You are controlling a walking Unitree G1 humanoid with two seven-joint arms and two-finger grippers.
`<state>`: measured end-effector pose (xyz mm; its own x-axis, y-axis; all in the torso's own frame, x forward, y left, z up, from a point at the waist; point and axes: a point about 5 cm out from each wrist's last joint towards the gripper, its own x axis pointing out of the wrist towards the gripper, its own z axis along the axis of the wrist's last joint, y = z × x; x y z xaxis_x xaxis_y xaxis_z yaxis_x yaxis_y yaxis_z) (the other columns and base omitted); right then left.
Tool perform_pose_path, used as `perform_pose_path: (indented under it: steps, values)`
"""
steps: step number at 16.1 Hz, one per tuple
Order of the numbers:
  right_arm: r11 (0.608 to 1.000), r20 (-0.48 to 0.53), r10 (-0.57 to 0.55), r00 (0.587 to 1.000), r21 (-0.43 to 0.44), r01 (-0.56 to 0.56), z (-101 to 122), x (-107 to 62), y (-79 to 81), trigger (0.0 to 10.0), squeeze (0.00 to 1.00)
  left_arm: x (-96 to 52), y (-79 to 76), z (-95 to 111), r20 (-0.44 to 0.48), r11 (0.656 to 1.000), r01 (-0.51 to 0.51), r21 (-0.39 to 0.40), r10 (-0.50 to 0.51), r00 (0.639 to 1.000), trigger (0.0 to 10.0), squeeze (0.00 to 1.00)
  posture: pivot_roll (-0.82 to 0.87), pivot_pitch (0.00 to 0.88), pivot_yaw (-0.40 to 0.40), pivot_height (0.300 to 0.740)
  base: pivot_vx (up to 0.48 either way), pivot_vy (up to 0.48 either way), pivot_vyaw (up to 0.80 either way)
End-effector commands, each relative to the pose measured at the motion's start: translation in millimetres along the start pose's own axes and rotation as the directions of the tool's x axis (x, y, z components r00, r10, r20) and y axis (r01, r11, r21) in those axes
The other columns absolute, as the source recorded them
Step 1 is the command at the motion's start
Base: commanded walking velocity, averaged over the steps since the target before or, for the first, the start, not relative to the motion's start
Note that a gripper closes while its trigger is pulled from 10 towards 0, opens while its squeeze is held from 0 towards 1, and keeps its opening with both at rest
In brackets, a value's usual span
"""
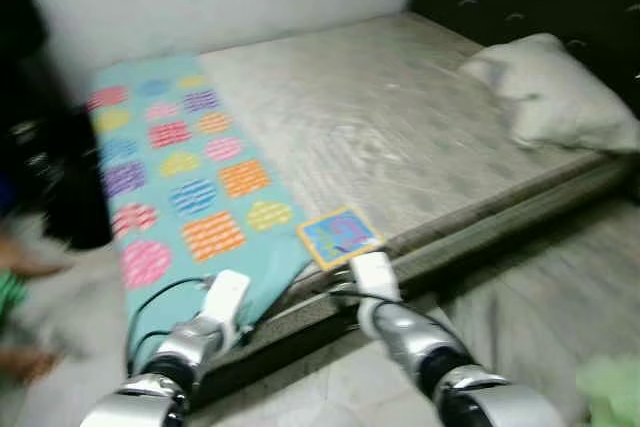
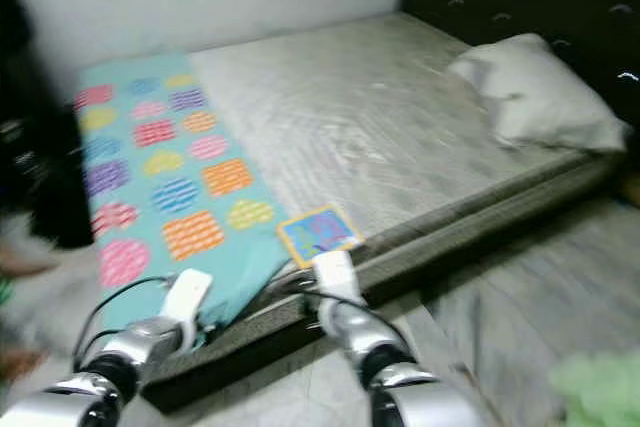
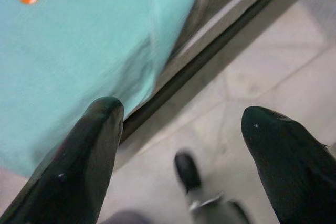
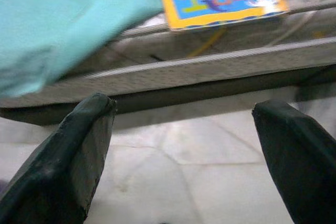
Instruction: Clean up the room
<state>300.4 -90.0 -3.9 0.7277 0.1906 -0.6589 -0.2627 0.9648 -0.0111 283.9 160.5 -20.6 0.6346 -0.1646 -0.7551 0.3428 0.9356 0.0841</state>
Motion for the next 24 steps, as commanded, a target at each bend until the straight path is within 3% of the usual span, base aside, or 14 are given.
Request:
perform_pose_path:
  steps: [1, 2, 4, 6, 7, 9, 11, 13, 14, 16, 18, 20, 24]
  values:
    - [0.999, 0.066, 0.042, 0.997, 0.004, -0.043, 17, 1.0, 12.2, 10.0, 0.0, -2.2, 9.1, 6, 0.049, 0.999, -0.035, 0.041, 0.032, 0.998, 10.0, 0.0, -0.11, 0.0, -0.054, 0.74, 0.0, 0.0, 0.8]
    - [0.998, 0.098, 0.063, 0.993, -0.013, -0.062, 24, 0.9, 14.2, 10.0, 0.0, -2.9, 9.7, 16, 0.119, 0.994, -0.06, 0.093, 0.049, 0.992, 10.0, 0.0, -0.1, 0.0, -0.061, 0.74, 0.0, 0.0, 0.77]
    - [0.995, 0.158, 0.1, 0.982, -0.041, -0.094, 36, 0.0, 16.1, 10.0, 0.0, -6.5, 14.1, 31, 0.238, 0.989, -0.106, 0.102, 0.079, 0.968, 10.0, 0.0, -0.1, 0.0, -0.063, 0.74, 0.0, 0.0, 0.33]
    - [0.992, 0.244, 0.124, 0.962, -0.038, -0.118, 51, -2.3, 13.9, 10.0, 0.0, -16.4, 19.5, 50, 0.414, 0.98, -0.165, 0.113, 0.105, 0.904, 10.0, 0.0, -0.1, 0.0, -0.059, 0.74, 0.0, 0.0, 0.0]
    - [0.991, 0.299, 0.129, 0.945, -0.013, -0.132, 60, -4.3, 11.1, 10.0, 0.0, -25.5, 21.7, 60, 0.519, 0.974, -0.201, 0.103, 0.12, 0.846, 10.0, 0.0, -0.1, 0.0, -0.059, 0.74, 0.0, 0.0, 0.0]
    - [0.986, 0.443, 0.144, 0.885, 0.014, -0.167, 82, -12.6, 3.9, 10.0, 0.0, -55.9, 24.5, 71, 0.718, 0.948, -0.309, 0.072, 0.166, 0.676, 10.0, 0.0, -0.09, 0.0, -0.058, 0.74, 0.0, 0.0, 0.0]
    - [0.98, 0.547, 0.159, 0.822, 0.015, -0.2, 93, -23.1, -2.6, 10.0, 0.0, -84.8, 27.8, 67, 0.801, 0.919, -0.394, -0.01, 0.243, 0.548, 10.0, 0.0, -0.09, 0.0, -0.064, 0.74, 0.0, 0.0, 0.0]
    - [0.976, 0.641, 0.178, 0.747, -0.019, -0.217, 97, -40.7, -11.3, 10.0, 0.0, -116.0, 21.6, 57, 0.854, 0.928, -0.363, -0.082, 0.253, 0.454, 10.0, 0.0, -0.08, 0.0, -0.076, 0.74, 0.0, 0.0, 0.0]
    - [0.977, 0.659, 0.178, 0.731, -0.027, -0.213, 95, -48.5, -15.8, 10.0, 0.0, -122.6, 18.2, 50, 0.849, 0.925, -0.365, -0.106, 0.276, 0.451, 10.0, 0.0, -0.08, 0.0, -0.08, 0.74, 0.0, 0.0, 0.0]
    - [0.977, 0.678, 0.194, 0.709, -0.067, -0.204, 95, -56.4, -17.0, 10.0, 0.0, -122.3, 16.1, 46, 0.829, 0.933, -0.336, -0.131, 0.289, 0.479, 10.0, 0.0, -0.08, 0.0, -0.087, 0.74, 0.0, 0.0, 0.0]
    - [0.973, 0.675, 0.209, 0.708, -0.074, -0.218, 95, -61.7, -16.1, 10.0, 0.0, -124.6, 14.1, 58, 0.835, 0.95, -0.274, -0.148, 0.269, 0.481, 10.0, 0.0, -0.09, 0.0, -0.079, 0.74, 0.0, 0.0, 0.34]
    - [0.972, 0.682, 0.224, 0.696, -0.107, -0.208, 100, -64.6, -13.9, 10.0, 0.0, -124.0, 8.0, 70, 0.851, 0.965, -0.238, -0.115, 0.219, 0.477, 10.0, 0.0, -0.1, 0.0, -0.066, 0.74, 0.142, 0.0, 0.77]
    - [0.976, 0.673, 0.203, 0.711, -0.082, -0.2, 98, -66.6, -15.5, 10.0, 0.0, -125.8, 2.1, 76, 0.856, 0.974, -0.209, -0.088, 0.181, 0.484, 10.0, 0.0, -0.09, 0.0, -0.062, 0.74, 0.331, 0.0, 0.46]
